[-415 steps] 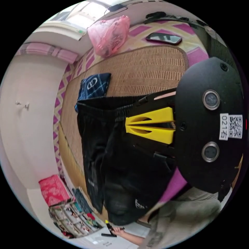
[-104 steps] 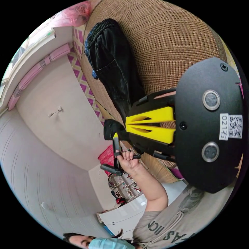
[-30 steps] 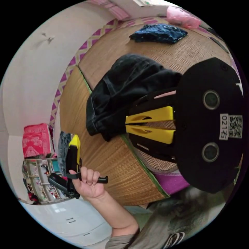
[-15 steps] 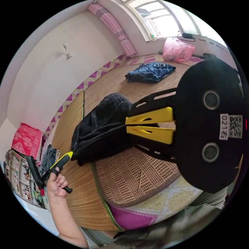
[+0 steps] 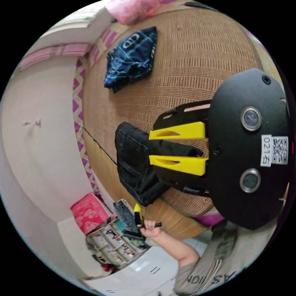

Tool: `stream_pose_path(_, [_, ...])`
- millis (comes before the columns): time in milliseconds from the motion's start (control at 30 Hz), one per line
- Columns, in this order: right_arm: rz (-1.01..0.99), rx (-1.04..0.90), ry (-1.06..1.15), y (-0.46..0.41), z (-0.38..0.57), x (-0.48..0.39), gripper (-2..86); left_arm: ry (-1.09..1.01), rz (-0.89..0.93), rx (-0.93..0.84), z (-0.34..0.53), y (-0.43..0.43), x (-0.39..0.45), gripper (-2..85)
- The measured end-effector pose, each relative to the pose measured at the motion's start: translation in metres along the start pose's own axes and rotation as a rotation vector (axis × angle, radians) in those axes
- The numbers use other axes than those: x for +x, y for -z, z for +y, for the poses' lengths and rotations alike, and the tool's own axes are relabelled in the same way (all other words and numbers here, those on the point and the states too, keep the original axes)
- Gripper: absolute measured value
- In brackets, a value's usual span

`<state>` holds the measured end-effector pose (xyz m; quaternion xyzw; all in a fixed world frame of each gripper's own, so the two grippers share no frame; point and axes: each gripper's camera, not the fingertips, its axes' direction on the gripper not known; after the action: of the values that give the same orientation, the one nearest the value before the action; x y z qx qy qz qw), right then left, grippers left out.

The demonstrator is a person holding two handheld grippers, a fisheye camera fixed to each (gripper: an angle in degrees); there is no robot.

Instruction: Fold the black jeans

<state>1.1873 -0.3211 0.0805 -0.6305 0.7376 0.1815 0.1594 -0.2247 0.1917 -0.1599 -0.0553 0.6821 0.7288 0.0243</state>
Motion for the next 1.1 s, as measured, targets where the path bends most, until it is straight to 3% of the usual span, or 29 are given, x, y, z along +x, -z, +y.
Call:
stream_pose_path(200, [-0.368,-0.152,-0.408,-0.130,0.004,0.195,13.0,0.139,0.163,-0.075,-0.032,-0.025,-0.060,13.6])
stream_pose_path(400, [-0.618,-0.241,-0.477,-0.228,0.025,0.287,6.8,0.184,0.169,-0.135,-0.055,-0.031,-0.085,6.9])
stream_pose_path(533, [-0.609,-0.225,-0.454,-0.233,0.027,0.305,3.8,0.178,0.226,-0.066,-0.048,-0.006,-0.088,5.1])
stream_pose_path(733, [-0.423,-0.259,-0.148,-0.190,-0.042,0.217,2.5,0.090,0.284,0.067,-0.039,0.100,-0.046,4.5])
stream_pose_path(933, [-0.464,-0.251,0.082,-0.199,-0.139,0.065,2.2,0.028,0.216,0.332,-0.008,0.364,-0.034,4.5])
stream_pose_path(1100, [-0.607,-0.253,0.289,-0.290,-0.242,-0.123,2.7,0.089,0.048,0.587,0.031,0.591,-0.063,4.6])
